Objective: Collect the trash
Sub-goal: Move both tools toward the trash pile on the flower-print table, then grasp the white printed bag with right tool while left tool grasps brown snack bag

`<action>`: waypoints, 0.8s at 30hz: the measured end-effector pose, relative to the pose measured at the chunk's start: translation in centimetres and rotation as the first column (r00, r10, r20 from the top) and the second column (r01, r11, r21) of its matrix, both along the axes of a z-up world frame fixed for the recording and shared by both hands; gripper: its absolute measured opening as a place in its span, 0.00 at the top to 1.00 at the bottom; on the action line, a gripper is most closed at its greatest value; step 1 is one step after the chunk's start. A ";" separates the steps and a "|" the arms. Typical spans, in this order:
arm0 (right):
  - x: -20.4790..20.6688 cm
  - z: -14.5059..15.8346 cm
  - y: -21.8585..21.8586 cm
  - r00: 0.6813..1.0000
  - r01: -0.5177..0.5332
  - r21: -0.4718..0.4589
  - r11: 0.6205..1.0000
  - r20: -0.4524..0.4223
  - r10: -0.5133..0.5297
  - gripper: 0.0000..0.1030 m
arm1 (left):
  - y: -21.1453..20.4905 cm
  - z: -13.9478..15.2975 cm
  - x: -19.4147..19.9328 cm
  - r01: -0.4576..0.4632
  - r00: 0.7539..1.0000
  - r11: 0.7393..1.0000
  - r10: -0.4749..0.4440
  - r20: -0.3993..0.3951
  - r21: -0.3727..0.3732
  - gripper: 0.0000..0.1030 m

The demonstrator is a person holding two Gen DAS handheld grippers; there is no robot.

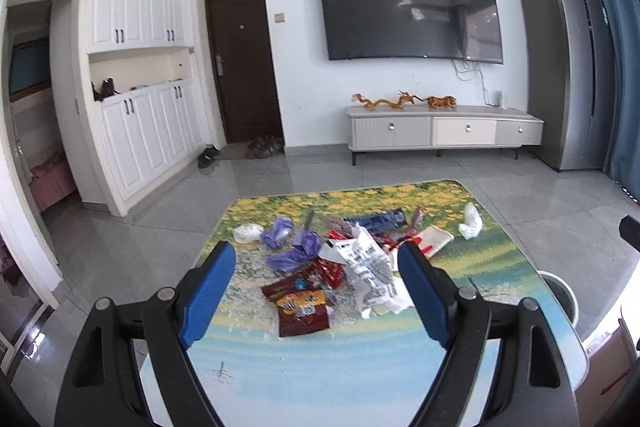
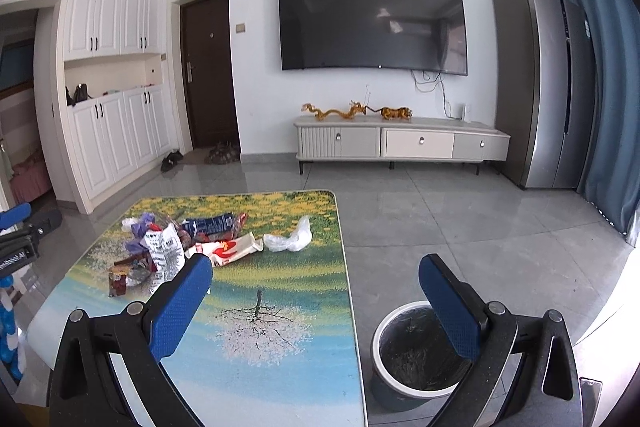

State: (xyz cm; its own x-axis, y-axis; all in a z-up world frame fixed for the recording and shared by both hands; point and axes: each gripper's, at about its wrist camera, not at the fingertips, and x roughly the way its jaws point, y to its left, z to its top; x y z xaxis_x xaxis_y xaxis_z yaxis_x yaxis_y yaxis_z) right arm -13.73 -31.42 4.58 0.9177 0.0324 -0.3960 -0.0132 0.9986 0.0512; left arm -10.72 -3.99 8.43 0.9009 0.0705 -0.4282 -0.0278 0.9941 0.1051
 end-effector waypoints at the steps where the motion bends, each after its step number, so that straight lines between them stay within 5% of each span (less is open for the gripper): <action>1: -0.2 0.1 -0.2 1.000 0.003 0.001 1.000 0.005 -0.003 0.00 | -0.1 -0.1 0.1 0.007 1.000 1.000 -0.007 -0.011 -0.001 0.20; 16: 2.3 -1.6 -0.4 0.997 -0.046 0.035 0.998 -0.059 0.048 0.00 | 4.5 -2.6 2.4 -0.048 0.994 0.997 0.042 -0.103 -0.056 0.20; 24: 6.7 -4.4 0.9 0.972 -0.142 0.088 0.986 -0.177 0.156 0.00 | 8.9 -6.2 4.5 -0.026 0.980 0.992 0.002 -0.200 -0.121 0.20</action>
State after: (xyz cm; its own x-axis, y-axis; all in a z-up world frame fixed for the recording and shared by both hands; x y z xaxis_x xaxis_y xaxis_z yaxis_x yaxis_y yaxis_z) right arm -7.02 -30.49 0.19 0.8127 0.1989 -0.5477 -0.1448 0.9794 0.1408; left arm -6.22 4.95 2.23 0.7957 0.0181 -0.6054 -0.0326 0.9994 -0.0129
